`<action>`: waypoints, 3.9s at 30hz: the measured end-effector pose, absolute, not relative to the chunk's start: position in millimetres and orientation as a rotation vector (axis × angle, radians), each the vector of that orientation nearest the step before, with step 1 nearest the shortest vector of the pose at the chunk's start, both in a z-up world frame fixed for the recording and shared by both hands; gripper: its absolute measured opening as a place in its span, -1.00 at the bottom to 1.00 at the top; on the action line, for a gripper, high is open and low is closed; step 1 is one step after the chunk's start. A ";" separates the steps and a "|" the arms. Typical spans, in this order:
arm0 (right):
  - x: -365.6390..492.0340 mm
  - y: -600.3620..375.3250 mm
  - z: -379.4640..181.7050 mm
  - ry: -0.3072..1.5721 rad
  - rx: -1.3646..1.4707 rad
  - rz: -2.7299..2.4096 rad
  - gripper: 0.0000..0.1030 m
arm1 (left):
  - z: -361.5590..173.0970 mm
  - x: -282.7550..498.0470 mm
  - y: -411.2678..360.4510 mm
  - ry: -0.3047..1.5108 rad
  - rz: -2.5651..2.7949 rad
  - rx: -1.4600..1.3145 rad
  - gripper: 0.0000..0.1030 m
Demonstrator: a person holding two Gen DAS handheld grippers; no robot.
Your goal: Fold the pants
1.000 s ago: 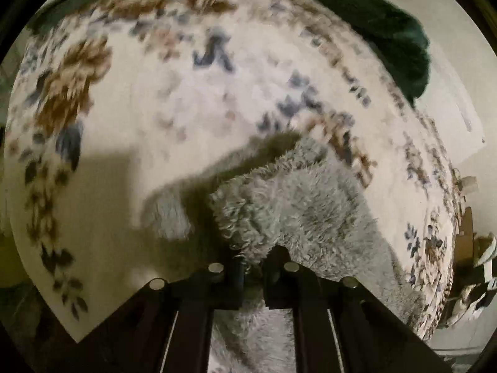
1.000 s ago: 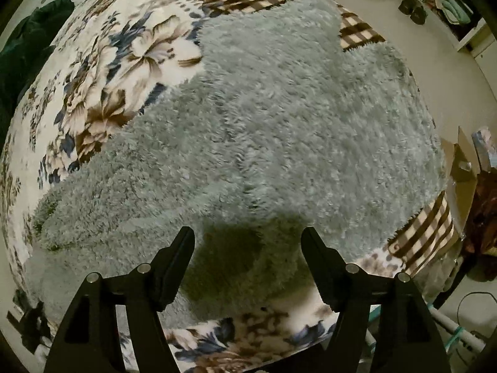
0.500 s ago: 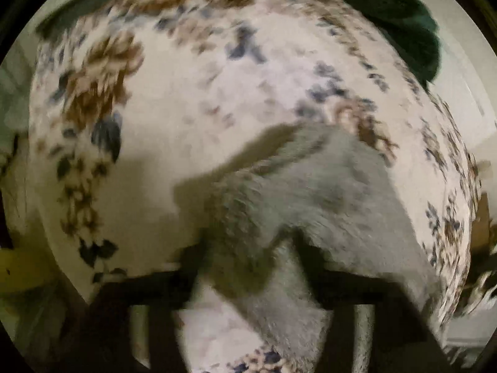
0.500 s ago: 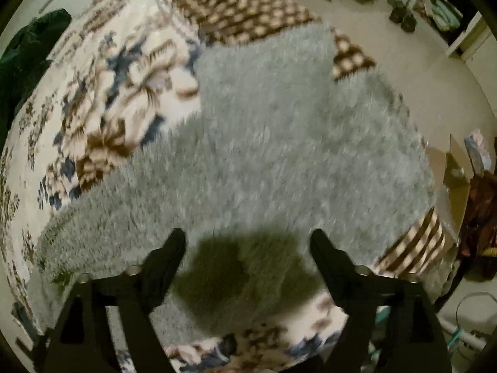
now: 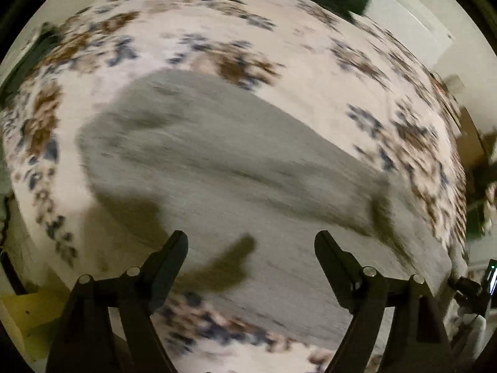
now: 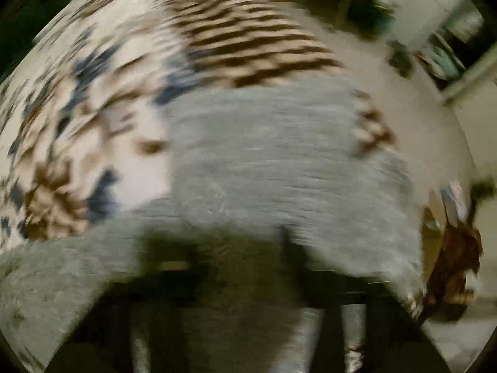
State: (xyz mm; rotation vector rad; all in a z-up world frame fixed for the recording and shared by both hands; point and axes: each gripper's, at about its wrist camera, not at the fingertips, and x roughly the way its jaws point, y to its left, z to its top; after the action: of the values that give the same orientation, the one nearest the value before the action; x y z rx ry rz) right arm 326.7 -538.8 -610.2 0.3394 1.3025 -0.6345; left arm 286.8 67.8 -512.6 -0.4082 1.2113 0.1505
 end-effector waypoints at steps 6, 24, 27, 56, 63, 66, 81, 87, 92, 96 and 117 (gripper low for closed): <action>194.1 -634.4 -589.7 1.144 0.799 -0.880 -0.71 | -498.1 289.6 -3.9 1.198 -0.013 -0.365 0.61; 127.9 -656.7 -663.7 0.918 1.295 -0.642 -0.91 | -583.4 273.3 -38.6 1.407 0.016 -0.396 0.44; 118.8 -656.5 -631.0 0.872 1.250 -0.679 -0.91 | -584.5 267.3 -32.4 1.403 -0.006 -0.451 -0.58; 73.7 -652.9 -634.6 0.978 1.150 -0.728 -0.92 | -579.3 235.4 11.0 1.291 0.007 -0.588 -0.92; 78.3 -656.3 -656.1 1.103 1.140 -0.647 0.03 | -588.5 247.1 3.5 1.400 0.012 -0.523 -0.24; 67.3 -663.4 -659.1 1.061 1.169 -0.664 0.05 | -573.4 249.2 -22.3 1.377 -0.034 -0.444 0.74; 54.9 -713.9 -712.8 0.785 1.400 -0.437 0.09 | -612.4 274.6 -166.6 1.422 -0.233 -0.073 0.91; 48.5 -726.0 -738.5 0.619 1.571 -0.235 0.19 | -622.9 284.1 -158.6 1.405 -0.218 -0.156 1.00; 39.6 -719.1 -752.2 0.765 1.508 -0.229 0.22 | -624.2 284.0 -166.8 1.411 -0.167 -0.112 1.00; 46.8 -704.2 -759.5 0.841 1.434 -0.145 0.22 | -625.8 289.1 -181.2 1.421 -0.146 -0.111 1.00; 48.9 -719.4 -693.7 0.603 1.243 -0.216 -0.49 | -622.9 311.0 -207.3 1.421 -0.138 -0.082 1.00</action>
State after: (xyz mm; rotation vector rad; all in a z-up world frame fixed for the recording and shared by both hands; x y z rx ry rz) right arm 48.9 -719.4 -693.7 1.2427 0.6025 -0.2164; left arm 311.0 -207.3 -622.9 -0.0824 1.4206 -0.1385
